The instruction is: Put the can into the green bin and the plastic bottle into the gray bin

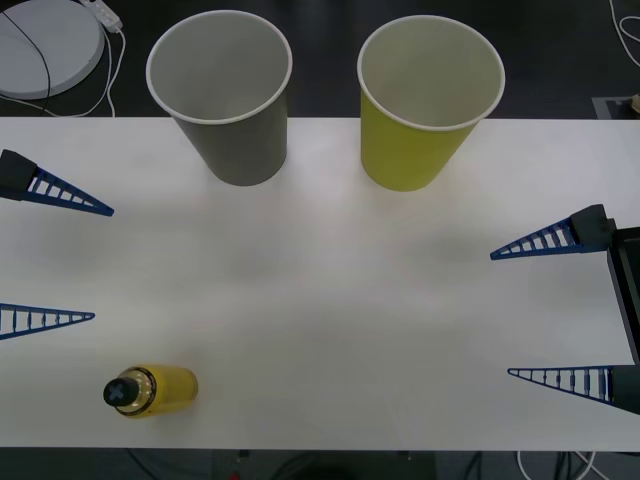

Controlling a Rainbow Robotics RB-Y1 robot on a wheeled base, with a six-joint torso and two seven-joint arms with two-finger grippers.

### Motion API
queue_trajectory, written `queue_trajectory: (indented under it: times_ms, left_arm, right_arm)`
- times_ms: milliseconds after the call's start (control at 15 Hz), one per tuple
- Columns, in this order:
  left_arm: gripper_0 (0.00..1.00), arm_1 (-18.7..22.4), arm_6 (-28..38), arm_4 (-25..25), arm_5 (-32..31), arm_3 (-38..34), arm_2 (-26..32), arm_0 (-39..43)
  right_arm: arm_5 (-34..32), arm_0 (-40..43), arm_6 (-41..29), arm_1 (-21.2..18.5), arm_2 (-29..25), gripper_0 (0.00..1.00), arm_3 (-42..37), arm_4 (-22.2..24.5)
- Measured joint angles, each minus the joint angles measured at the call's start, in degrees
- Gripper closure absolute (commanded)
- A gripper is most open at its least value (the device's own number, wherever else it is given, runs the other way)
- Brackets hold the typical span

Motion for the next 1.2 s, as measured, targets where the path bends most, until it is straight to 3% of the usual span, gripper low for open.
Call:
queue_trajectory:
  times_ms: [733,1200]
  left_arm:
    - [0.00,-0.44,-0.93,0.86,0.17,1.75,-0.89,1.13]
    - [0.00,-0.38,-6.43,2.17,-3.63,6.78,-0.88,1.31]
  right_arm:
    - [0.01,0.00,0.00,0.00,0.00,0.00,0.01,0.00]
    - [0.01,0.00,0.00,0.00,0.00,0.00,0.01,0.00]
